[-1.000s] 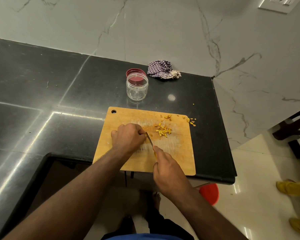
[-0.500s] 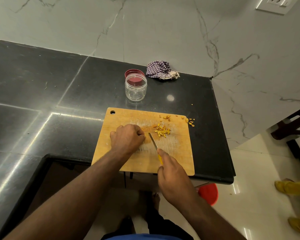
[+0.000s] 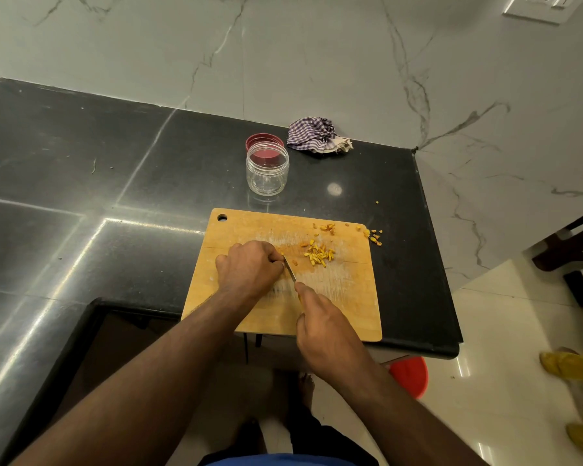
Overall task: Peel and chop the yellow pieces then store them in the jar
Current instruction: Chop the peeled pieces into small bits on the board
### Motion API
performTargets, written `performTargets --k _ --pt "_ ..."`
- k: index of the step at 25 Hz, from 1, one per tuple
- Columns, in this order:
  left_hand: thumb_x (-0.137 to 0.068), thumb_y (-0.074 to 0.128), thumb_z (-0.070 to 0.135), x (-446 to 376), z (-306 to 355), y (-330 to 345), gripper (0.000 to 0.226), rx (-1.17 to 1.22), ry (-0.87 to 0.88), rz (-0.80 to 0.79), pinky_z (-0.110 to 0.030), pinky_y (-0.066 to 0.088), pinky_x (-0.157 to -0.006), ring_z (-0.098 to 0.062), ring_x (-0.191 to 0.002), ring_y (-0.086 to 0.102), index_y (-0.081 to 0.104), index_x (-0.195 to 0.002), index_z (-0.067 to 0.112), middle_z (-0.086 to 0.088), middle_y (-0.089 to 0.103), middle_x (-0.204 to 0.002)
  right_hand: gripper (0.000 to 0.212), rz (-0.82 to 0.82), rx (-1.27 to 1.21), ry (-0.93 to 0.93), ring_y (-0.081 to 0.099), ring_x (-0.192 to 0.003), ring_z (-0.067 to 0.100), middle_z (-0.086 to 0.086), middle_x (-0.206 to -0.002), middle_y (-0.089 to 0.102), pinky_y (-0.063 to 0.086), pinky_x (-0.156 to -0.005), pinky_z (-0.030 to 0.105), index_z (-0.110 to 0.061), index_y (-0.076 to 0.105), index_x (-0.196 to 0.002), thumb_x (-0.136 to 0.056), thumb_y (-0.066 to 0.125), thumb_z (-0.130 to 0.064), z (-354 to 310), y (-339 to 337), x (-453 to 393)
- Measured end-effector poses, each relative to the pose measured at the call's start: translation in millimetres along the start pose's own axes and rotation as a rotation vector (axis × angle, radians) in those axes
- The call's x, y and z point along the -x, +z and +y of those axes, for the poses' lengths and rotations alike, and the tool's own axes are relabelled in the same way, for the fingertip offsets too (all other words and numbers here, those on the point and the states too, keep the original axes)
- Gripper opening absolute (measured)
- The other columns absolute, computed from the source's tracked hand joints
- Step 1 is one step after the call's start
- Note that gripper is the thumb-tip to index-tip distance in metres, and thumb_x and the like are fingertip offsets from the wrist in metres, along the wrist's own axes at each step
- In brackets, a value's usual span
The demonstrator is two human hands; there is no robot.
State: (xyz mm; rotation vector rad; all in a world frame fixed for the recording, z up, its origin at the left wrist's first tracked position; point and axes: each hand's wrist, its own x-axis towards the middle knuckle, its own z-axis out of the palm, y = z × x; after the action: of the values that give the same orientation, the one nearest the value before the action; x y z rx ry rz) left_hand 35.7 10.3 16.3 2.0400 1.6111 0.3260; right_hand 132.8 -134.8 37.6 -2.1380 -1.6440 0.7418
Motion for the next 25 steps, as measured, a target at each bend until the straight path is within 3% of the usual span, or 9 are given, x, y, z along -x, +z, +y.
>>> performTargets --k 4,9,15,25 --pt "-0.087 0.064 0.040 0 0 0 0.010 -0.016 -0.008 0.026 -0.041 0.037 -0.082 -0.014 -0.096 0.058 0.074 -0.088 0.036 0.017 0.069 -0.090 0.054 -0.010 -0.013 0.009 0.043 -0.131 0.014 -0.002 -0.150 0.041 0.038 -0.108 0.030 -0.027 0.023 -0.153 -0.102 0.036 -0.019 3 -1 11" --pt "-0.087 0.064 0.040 0 -3 3 0.012 -0.016 0.003 0.019 -0.042 0.038 -0.084 -0.014 -0.098 0.058 0.074 -0.091 0.036 0.017 0.070 -0.093 0.052 0.050 -0.079 0.007 0.034 -0.135 0.003 -0.008 -0.153 0.036 0.027 -0.107 0.015 -0.027 0.024 -0.153 -0.103 0.036 -0.020 6 -8 29" --pt "-0.087 0.063 0.039 2 -3 4 0.012 -0.008 0.003 0.038 -0.042 0.038 -0.083 -0.014 -0.094 0.058 0.074 -0.090 0.036 0.016 0.069 -0.089 0.052 0.039 -0.066 -0.010 0.041 -0.133 0.011 -0.003 -0.150 0.040 0.037 -0.108 0.026 -0.026 0.024 -0.153 -0.103 0.036 -0.019 0 -4 12" --pt "-0.087 0.064 0.041 2 -1 0 0.011 -0.027 0.004 0.048 -0.039 0.033 -0.080 -0.013 -0.096 0.057 0.073 -0.089 0.035 0.017 0.069 -0.090 0.053 -0.021 -0.028 -0.007 0.041 -0.133 0.013 -0.001 -0.150 0.041 0.037 -0.110 0.029 -0.026 0.025 -0.153 -0.102 0.036 -0.018 5 -2 6"
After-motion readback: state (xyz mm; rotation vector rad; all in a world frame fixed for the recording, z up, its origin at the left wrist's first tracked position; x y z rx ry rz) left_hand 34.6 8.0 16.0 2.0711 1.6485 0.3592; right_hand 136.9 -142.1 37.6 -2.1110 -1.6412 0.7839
